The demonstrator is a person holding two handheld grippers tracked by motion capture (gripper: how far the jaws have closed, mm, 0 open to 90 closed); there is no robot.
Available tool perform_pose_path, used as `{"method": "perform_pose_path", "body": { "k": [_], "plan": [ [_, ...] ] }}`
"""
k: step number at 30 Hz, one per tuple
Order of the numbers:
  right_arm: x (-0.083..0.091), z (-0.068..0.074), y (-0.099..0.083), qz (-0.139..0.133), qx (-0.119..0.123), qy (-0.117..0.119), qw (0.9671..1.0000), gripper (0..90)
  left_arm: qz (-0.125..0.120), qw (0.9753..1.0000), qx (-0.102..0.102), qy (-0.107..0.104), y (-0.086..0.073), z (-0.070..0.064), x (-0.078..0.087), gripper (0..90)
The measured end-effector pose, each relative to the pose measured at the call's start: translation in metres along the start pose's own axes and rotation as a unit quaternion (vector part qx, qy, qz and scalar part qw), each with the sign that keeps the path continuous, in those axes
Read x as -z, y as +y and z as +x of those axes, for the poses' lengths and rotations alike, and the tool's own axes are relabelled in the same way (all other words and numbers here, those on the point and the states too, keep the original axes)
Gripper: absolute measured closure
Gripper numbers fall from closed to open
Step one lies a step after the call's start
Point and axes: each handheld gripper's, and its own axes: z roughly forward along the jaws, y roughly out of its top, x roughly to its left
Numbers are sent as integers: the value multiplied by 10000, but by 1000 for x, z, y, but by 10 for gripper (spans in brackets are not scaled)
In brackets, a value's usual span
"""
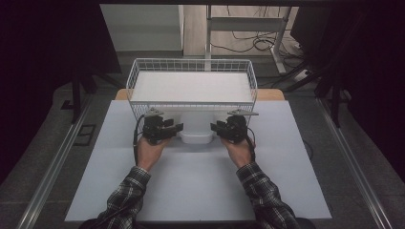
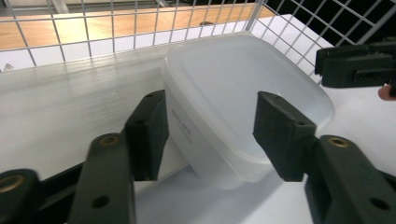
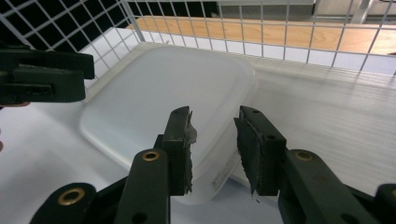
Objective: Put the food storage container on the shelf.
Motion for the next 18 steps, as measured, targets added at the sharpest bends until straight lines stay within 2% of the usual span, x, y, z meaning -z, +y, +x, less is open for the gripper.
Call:
{"method": "perform_pose_path", "body": {
  "k": [1,2,3,6,9,11,14,18],
  "plan": [
    [2,1,0,-15,14,25,10000,645,0,10000,0,0,0,0,0,406],
    [5,2,0,-7,89,45,10000,653,11,9999,-27,-135,-4,-1,3,381],
    [7,3,0,15,161,52,9999,661,17,9999,-28,-168,-5,-2,4,359],
    [13,6,-3,48,306,112,9995,716,78,9994,-184,-280,-11,-5,10,289],
    [19,9,-8,119,442,207,9987,806,59,9985,-279,-474,-19,-10,17,231],
    [22,10,-13,137,440,369,9983,881,54,9975,-359,-605,-24,-11,22,190],
    [22,16,-18,217,519,495,9972,892,85,9968,-494,-616,-34,-17,30,115],
    [15,27,-24,359,702,631,9949,892,231,9967,-641,-448,-49,-24,39,66]
  ]
}}
